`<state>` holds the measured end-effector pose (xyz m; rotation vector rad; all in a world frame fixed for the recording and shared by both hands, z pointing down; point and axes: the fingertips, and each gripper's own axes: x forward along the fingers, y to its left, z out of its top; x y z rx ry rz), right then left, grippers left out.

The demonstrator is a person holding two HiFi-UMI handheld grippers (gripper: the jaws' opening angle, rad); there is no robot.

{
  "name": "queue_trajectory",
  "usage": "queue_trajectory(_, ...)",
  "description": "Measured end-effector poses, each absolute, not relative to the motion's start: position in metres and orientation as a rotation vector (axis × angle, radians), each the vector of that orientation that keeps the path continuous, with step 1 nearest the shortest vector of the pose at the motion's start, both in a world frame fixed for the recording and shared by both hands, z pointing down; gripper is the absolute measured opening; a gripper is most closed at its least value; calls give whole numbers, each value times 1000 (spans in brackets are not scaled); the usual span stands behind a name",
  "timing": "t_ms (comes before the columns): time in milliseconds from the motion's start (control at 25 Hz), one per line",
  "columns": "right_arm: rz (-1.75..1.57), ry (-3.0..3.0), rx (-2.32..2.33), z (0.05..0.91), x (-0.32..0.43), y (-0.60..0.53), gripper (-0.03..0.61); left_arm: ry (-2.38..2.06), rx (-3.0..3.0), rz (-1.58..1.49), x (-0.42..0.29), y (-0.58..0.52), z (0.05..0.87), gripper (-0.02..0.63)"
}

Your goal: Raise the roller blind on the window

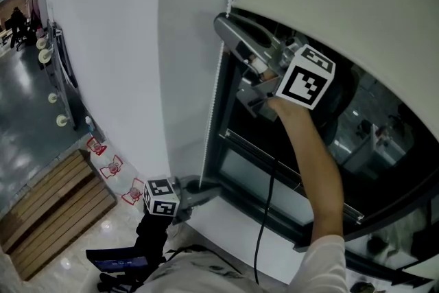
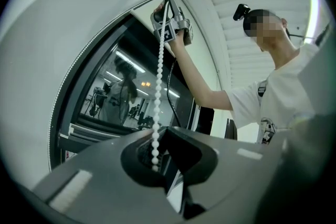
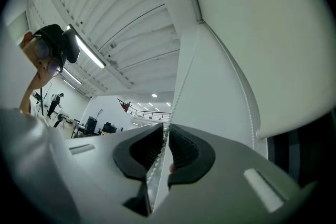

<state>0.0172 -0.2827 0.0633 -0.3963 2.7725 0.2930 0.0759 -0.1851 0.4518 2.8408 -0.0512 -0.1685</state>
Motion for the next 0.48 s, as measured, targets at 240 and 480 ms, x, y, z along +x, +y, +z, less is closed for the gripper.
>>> queue_trajectory(240,164,2770,-405,70,18,-286,17,-54,2827,-171,71,-185,457,-2)
queue_trajectory(480,123,2723,-331,69,21,-285,14,-40,2814,-161,70,-190,457,-2)
